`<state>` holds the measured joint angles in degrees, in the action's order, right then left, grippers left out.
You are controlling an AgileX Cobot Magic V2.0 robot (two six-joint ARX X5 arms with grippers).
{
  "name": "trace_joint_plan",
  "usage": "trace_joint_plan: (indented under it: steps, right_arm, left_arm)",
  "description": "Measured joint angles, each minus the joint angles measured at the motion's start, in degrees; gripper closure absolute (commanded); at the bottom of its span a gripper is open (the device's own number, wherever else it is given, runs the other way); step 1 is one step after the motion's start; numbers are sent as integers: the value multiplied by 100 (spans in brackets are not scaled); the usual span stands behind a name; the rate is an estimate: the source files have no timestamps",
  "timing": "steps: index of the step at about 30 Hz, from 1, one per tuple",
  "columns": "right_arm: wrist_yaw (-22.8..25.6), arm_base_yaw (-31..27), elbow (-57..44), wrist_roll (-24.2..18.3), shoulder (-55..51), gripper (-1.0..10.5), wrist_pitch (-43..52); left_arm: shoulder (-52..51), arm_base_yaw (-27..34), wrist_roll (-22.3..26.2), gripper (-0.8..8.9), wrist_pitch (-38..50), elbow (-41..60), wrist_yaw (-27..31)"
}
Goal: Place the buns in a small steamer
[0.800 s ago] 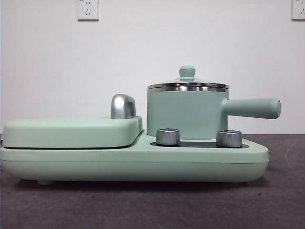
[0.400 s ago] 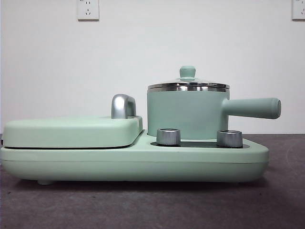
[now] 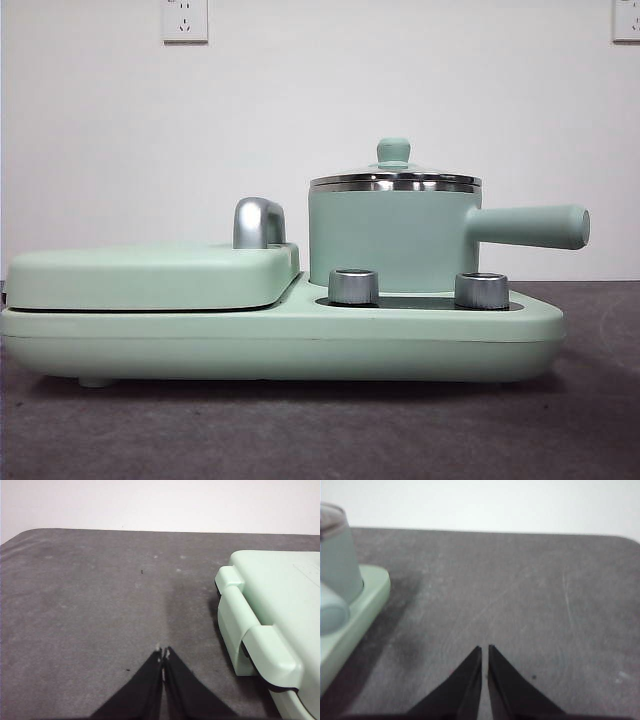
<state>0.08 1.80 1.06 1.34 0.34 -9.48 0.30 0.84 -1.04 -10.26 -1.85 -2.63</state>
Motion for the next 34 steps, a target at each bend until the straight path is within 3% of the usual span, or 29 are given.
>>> trace_joint_plan:
  steps: [34]
  right_arm:
    - [146,4,-11,44,2,927,7]
  left_arm:
    - [0,0,-2,807,0,0,0]
